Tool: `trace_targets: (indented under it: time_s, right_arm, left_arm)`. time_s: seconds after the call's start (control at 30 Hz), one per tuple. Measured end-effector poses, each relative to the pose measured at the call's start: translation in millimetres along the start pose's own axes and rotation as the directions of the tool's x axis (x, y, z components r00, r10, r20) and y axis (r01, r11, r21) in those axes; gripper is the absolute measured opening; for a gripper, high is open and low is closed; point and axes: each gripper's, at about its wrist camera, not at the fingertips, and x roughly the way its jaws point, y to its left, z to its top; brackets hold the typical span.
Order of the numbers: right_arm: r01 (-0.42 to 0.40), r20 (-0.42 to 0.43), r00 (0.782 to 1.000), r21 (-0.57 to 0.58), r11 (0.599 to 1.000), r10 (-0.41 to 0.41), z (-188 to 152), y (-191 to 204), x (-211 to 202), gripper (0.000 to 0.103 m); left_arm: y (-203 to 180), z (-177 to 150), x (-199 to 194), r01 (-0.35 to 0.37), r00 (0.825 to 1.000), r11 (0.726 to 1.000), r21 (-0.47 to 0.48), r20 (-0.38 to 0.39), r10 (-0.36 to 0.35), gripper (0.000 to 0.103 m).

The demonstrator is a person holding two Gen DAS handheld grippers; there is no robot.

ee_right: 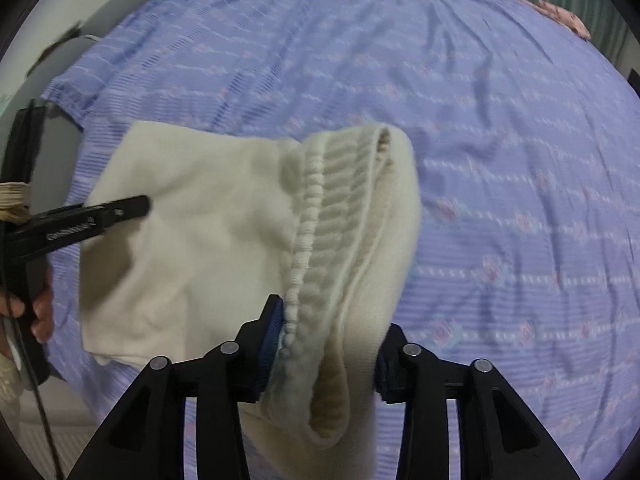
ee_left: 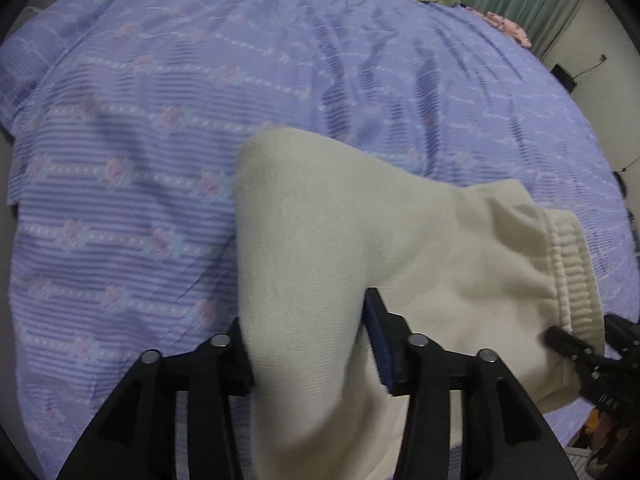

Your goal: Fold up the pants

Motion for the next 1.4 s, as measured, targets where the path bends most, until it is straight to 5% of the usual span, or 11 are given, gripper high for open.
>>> trace_targets:
  time_s: [0.1,0.17,0.23,0.37,0.57,0.7,0.77,1.07,1.23,1.4]
  right_arm:
    - [0.122,-0.011,0.992,-0.002,0.993,-0.122,-9.6,-10.9,-0.9,0.065]
    - [0.314,0.033,0.949,0.010,0.949,-0.315,-13.1,-23.0,-12.8,0.071]
    - [0.395,0.070,0.915,0.035,0.918,-0.397,-11.0,-36.9,-26.9,0.072]
    - [0.338,0.128,0.931,0.053,0.940,-0.342,-10.0,-54.2,-61.8,0.072]
    - [0.259,0.273,0.928,0.007,0.966,-0.251,-28.9,-59.5,-149.1,0.075]
    - [0.188,0.323,0.930,-0.003,0.982,-0.177,-54.9,-81.9,-211.4,0.083]
    - [0.172,0.339,0.927,-0.008,0.985,-0.159,-70.2,-96.3,-239.5,0.091]
    - [0.154,0.429,0.894,-0.027,0.988,-0.127,-140.2,-164.8,-360.7,0.095]
    - [0.131,0.469,0.878,-0.042,0.991,-0.096,-174.3,-200.4,-409.9,0.096]
    - [0.124,0.502,0.861,-0.050,0.991,-0.083,-207.9,-235.0,-446.0,0.096]
  left_arm:
    - [3.9,-8.9,-10.4,-0.166,0.985,0.986,0.014,0.049,0.165,0.055]
    - [3.0,-12.1,-20.1,-0.248,0.966,0.968,0.045,0.087,0.244,0.059]
    - [-1.8,-18.7,-36.4,-0.254,0.963,0.966,0.056,0.103,0.248,0.062]
    - [-29.5,-33.7,-73.5,-0.262,0.955,0.961,0.087,0.167,0.245,0.067]
    - [-85.9,-62.4,-153.0,-0.218,0.942,0.975,0.054,0.273,0.195,0.090]
    - [-139.5,-82.1,-210.0,-0.219,0.916,0.975,0.047,0.355,0.189,0.099]
    - [-162.1,-90.3,-230.0,-0.212,0.910,0.976,0.046,0.373,0.180,0.100]
    - [-298.1,-148.2,-315.3,-0.147,0.884,0.988,0.050,0.455,0.108,0.103]
    - [-361.7,-176.6,-354.6,-0.130,0.855,0.991,0.029,0.509,0.098,0.103]
    - [-418.0,-202.6,-377.5,-0.107,0.846,0.994,0.025,0.528,0.077,0.103]
